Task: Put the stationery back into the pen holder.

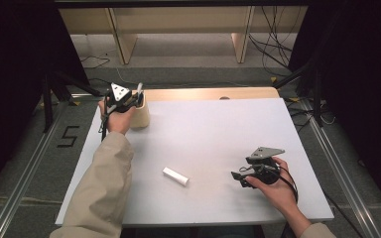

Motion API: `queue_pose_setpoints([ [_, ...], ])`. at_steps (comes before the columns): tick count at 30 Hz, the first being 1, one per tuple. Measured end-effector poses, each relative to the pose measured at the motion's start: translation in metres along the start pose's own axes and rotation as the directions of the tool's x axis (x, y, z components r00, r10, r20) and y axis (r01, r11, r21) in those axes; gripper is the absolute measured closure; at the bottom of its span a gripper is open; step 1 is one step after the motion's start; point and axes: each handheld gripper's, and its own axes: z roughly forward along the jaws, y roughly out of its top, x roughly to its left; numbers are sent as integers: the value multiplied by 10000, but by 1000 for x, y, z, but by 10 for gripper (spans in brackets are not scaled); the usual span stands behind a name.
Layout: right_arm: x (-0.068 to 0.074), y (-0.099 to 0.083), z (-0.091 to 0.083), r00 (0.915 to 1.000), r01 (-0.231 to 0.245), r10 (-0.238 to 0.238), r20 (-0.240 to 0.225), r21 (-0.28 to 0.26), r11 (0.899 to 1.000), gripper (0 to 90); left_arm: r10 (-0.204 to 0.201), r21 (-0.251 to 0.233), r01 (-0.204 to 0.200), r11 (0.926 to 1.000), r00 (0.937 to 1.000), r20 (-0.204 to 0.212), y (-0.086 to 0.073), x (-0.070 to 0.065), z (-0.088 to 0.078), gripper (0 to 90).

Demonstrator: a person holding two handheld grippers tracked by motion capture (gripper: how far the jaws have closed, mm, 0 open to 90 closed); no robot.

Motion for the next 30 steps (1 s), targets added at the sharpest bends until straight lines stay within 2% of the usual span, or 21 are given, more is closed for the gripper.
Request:
queue_pose_setpoints([
  [6,0,0,0,10000,6,-6,-10,9,10000,199,47,6,-47,10000,10000,3,5,-4,-12,550],
  [16,2,1,0,9999,107,-107,12,-86,9999,198,-75,588,53,9983,9992,385,1,-12,-47,309],
  [21,5,1,1,9997,253,-253,57,-107,9996,198,-22,673,-26,9977,9974,716,-5,-18,-65,268],
  [25,7,2,3,9994,338,-337,77,-104,9994,198,325,844,-426,9955,9926,1169,-10,-25,-79,260],
  [28,8,2,3,9991,419,-419,45,-96,9991,198,353,989,-507,9938,9878,1520,-18,-31,-86,258],
  [30,9,2,3,9990,437,-437,45,-124,9990,198,416,1260,-632,9900,9850,1673,-24,-36,-90,257],
])
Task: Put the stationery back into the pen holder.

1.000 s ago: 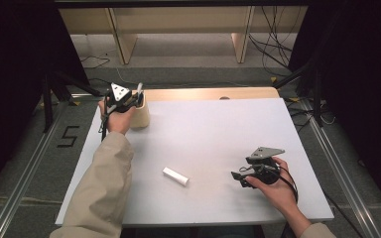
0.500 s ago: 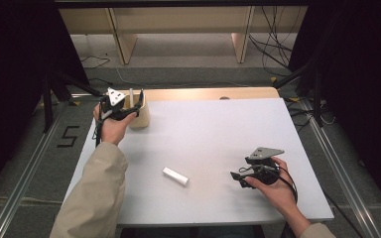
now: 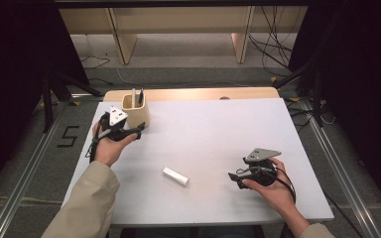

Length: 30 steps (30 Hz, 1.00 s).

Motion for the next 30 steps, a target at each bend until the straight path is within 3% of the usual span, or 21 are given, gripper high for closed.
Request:
queue_pose_setpoints([
  [6,1,0,1,10000,40,-40,24,-65,10000,198,115,269,-128,9996,9987,488,-20,-13,-6,253],
  [14,3,1,2,9999,135,-135,-44,-95,9999,198,330,328,-364,9988,9946,985,-31,-25,-14,254],
  [30,4,1,2,9998,193,-194,-74,-85,9998,198,969,661,-1151,9911,9677,2328,-51,-42,-24,255],
])
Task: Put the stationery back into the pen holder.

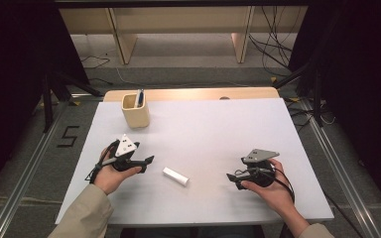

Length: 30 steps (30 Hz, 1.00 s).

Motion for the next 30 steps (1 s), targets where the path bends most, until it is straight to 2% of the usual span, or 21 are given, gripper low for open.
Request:
queue_pose_setpoints([
  [11,0,0,0,10000,-10,10,-3,7,10000,198,498,167,-510,9986,9966,653,-3,-9,2,256],
  [21,0,0,0,10000,-12,12,-11,5,10000,198,1170,361,-1222,9918,9857,1209,0,-15,2,261],
  [24,0,0,0,10000,-21,21,-15,7,10000,198,1401,395,-1468,9884,9806,1368,1,-17,3,267],
  [30,1,0,1,10000,-12,12,-77,-37,10000,198,1515,461,-1603,9860,9765,1535,0,-21,4,272],
])
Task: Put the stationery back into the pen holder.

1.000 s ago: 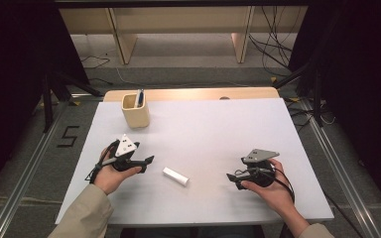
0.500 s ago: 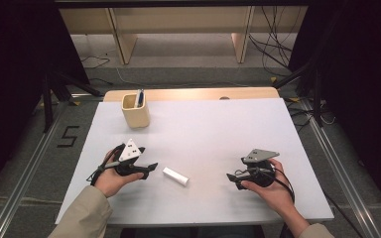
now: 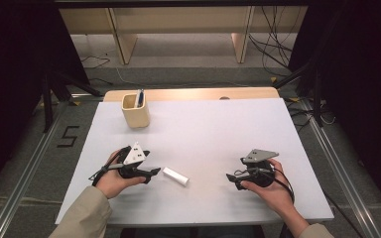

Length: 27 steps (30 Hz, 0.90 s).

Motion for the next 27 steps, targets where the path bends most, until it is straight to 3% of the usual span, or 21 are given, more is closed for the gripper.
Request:
queue_pose_setpoints([
  [7,16,5,6,9990,383,-391,-234,-343,9987,229,-72,88,72,9999,10000,-56,-2,0,0,273],
  [13,35,10,21,9946,650,-691,-779,-541,9964,241,-234,16,234,9997,9995,-200,-2,1,0,269],
  [20,61,21,44,9829,937,-1038,-1524,-719,9930,273,-309,122,312,9994,9993,-223,-5,1,2,269],
  [27,85,34,68,9704,1465,-1562,-1843,-651,9871,290,-312,117,314,9994,9992,-242,-6,1,2,269],
])
